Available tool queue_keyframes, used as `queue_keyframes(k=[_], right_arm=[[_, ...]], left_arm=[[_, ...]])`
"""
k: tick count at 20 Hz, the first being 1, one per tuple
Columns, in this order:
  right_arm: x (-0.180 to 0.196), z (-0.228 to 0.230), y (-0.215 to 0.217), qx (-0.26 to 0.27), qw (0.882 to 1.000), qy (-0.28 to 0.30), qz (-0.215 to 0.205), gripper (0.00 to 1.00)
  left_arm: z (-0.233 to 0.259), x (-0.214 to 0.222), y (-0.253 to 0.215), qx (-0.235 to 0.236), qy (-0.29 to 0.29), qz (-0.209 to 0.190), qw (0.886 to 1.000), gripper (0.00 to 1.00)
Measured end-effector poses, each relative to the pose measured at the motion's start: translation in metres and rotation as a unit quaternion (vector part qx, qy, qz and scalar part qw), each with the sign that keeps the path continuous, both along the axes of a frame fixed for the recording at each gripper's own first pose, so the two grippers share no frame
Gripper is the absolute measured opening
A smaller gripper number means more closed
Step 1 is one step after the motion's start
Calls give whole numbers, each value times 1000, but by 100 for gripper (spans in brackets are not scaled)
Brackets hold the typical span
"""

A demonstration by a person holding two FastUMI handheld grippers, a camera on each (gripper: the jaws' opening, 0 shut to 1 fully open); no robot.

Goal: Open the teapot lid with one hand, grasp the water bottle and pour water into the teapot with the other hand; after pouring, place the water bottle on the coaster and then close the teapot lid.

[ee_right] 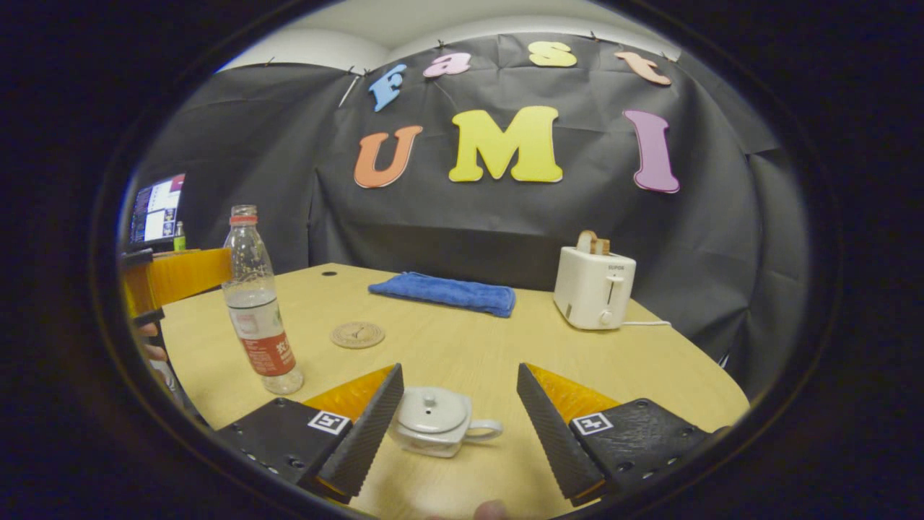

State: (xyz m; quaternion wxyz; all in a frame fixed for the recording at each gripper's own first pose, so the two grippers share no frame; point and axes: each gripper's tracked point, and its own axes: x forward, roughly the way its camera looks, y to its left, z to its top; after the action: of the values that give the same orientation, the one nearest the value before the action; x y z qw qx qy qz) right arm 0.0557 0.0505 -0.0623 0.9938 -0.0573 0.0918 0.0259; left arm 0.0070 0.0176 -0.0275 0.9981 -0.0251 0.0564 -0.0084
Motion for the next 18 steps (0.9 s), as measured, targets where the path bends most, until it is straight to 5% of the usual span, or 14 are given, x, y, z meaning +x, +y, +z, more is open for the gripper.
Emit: queue_keyframes(k=[3, 7, 10, 13, 18], right_arm=[[5, -9, 10, -3, 1000, 13, 11, 93], [11, -10, 21, -6, 1000, 21, 22, 57], [11, -10, 19, -2, 1000, 23, 17, 19], [14, -12, 22, 0, 999, 27, 25, 1], [12, -6, 26, -7, 999, 23, 39, 0]], left_arm=[[-2, 1, 1, -3, 6, -2, 1000, 100], [-4, 0, 3, -7, 10, -3, 1000, 100], [-6, 2, 5, -11, 13, -3, 1000, 100], [-12, 4, 3, -13, 20, -8, 1000, 100], [-28, 3, 2, -26, 39, -16, 999, 100]])
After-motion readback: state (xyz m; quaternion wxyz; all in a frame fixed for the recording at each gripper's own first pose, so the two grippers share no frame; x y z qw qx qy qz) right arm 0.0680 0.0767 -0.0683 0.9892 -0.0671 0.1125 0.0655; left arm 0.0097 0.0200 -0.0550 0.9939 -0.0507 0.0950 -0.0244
